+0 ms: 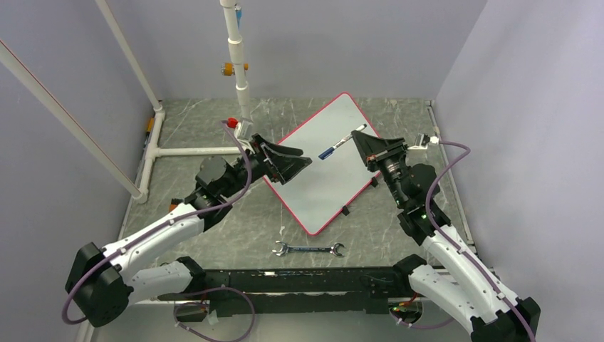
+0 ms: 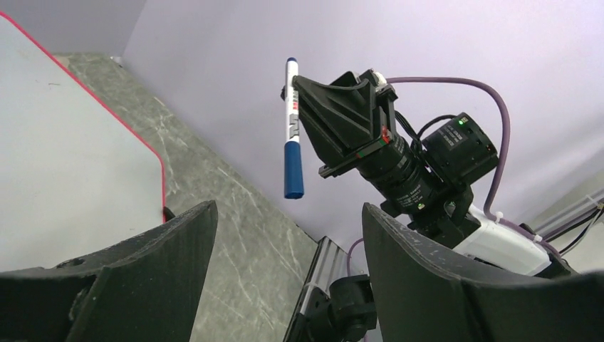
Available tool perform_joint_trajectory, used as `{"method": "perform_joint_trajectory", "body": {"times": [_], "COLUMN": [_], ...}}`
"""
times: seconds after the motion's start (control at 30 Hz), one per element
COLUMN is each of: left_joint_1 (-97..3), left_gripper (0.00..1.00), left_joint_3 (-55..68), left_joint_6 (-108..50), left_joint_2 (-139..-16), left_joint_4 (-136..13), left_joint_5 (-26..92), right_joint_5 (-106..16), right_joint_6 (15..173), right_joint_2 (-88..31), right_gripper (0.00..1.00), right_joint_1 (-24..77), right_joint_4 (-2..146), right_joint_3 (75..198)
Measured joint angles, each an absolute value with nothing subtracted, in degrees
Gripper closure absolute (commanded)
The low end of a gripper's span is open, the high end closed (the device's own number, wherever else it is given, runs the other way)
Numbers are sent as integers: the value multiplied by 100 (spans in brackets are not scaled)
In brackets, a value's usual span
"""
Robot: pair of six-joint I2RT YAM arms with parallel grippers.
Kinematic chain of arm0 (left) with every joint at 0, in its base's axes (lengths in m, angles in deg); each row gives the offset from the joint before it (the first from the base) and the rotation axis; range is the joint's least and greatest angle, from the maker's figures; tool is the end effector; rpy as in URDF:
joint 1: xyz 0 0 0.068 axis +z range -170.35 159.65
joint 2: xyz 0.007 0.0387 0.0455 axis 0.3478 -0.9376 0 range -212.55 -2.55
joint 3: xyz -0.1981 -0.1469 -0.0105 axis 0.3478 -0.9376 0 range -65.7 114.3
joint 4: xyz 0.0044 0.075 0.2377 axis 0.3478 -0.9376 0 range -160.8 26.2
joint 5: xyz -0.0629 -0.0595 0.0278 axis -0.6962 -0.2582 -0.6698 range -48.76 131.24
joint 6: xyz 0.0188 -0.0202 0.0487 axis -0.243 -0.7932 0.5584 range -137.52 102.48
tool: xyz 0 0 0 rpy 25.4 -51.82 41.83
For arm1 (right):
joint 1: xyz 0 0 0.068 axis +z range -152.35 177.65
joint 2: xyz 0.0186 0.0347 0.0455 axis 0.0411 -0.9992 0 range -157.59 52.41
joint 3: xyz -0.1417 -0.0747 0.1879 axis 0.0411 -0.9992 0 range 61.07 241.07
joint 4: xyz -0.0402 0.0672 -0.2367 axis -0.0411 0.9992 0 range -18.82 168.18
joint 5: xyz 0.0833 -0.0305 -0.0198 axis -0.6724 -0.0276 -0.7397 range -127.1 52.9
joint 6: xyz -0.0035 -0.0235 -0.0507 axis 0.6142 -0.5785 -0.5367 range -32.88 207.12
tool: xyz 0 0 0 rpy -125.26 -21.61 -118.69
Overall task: Write a sentence on the whiteboard
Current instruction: Open the whiteboard marker at the center of the board.
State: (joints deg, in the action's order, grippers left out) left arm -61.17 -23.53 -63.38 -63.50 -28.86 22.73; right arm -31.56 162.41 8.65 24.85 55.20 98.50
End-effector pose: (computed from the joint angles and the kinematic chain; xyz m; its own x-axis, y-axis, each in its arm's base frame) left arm 0.1812 -0.1729 0.3337 -0.4637 -0.4987 -0.7322 0.7435 0.2304 -0.6278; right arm 0.1767 0.0866 0.3304 -0.3203 0.9178 -0.2346 -0.2383 0.1617 0.9576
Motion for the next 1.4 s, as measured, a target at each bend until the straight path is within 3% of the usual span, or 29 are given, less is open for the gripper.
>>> {"method": "perform_joint_trajectory", "body": {"times": [0.17, 0.43, 0.9, 1.27, 1.4], "left_joint_1": [-6244, -6486, -6751, -6786, -6792], "left_gripper": [31, 31, 44, 65, 67], "left_joint_3": [-2250, -1946, -1408, -1391, -1382], "left_joint_6": [-6522, -6537, -6476, -6502, -6524], "left_joint_2": [-6721, -7213, -7897, -8079, -8142], "left_joint_4": [-2451, -1946, -1813, -1686, -1634], "left_joint_5": [2361, 2372, 2472, 2475, 2492], "right_joint_5": [-3034, -2925, -2793, -2647, -2656], "right_joint_6": [16355, 16608, 16735, 16735, 16757], "right_joint_2": [937, 959, 1053, 1129, 1122], "right_gripper": [100, 100, 100, 100, 100], "right_joint_1": [2485, 2485, 2485, 2485, 2485], "right_joint_4": [5266, 4899, 4558, 4403, 4339], "right_joint_3": [9847, 9633, 9371, 9299, 9246]}}
